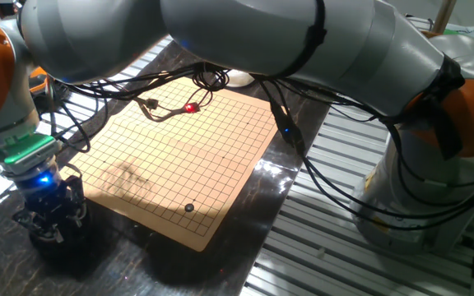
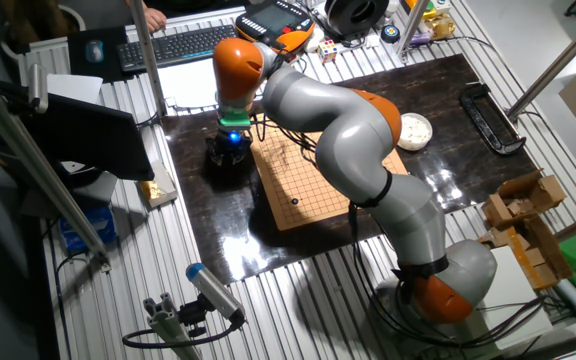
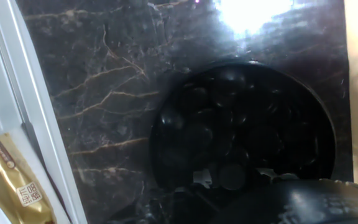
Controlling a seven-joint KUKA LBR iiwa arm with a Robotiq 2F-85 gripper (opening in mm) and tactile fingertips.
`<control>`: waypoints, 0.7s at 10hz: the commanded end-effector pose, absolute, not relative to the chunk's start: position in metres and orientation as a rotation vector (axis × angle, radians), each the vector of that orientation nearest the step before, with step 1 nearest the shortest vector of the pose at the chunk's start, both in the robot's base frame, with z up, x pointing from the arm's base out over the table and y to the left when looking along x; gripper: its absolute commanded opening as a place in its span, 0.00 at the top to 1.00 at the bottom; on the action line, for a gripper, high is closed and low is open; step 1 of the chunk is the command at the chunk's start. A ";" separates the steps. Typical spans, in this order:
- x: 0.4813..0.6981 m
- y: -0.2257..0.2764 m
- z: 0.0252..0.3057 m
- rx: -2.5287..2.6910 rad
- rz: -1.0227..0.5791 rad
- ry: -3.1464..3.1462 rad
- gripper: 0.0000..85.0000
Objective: Play the first move as black on the 3-4 point in the upper right corner of the Go board
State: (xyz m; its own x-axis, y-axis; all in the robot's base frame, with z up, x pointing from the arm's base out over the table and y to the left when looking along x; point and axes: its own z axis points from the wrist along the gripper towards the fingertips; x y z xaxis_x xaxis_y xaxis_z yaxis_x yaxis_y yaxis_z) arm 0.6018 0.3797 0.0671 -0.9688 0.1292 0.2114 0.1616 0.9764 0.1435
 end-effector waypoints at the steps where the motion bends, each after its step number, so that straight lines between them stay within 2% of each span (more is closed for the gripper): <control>1: 0.602 0.380 0.067 -0.221 -0.237 -2.923 0.51; 4: 0.600 0.381 0.065 -0.225 -0.238 -2.929 0.53; 7: 0.599 0.381 0.064 -0.217 -0.243 -2.927 0.60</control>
State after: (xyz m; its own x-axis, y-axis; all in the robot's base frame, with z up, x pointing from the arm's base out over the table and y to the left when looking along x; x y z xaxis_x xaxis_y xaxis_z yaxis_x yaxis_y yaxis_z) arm 0.5991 0.3812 0.0642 -0.9703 0.1280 0.2053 0.1601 0.9759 0.1481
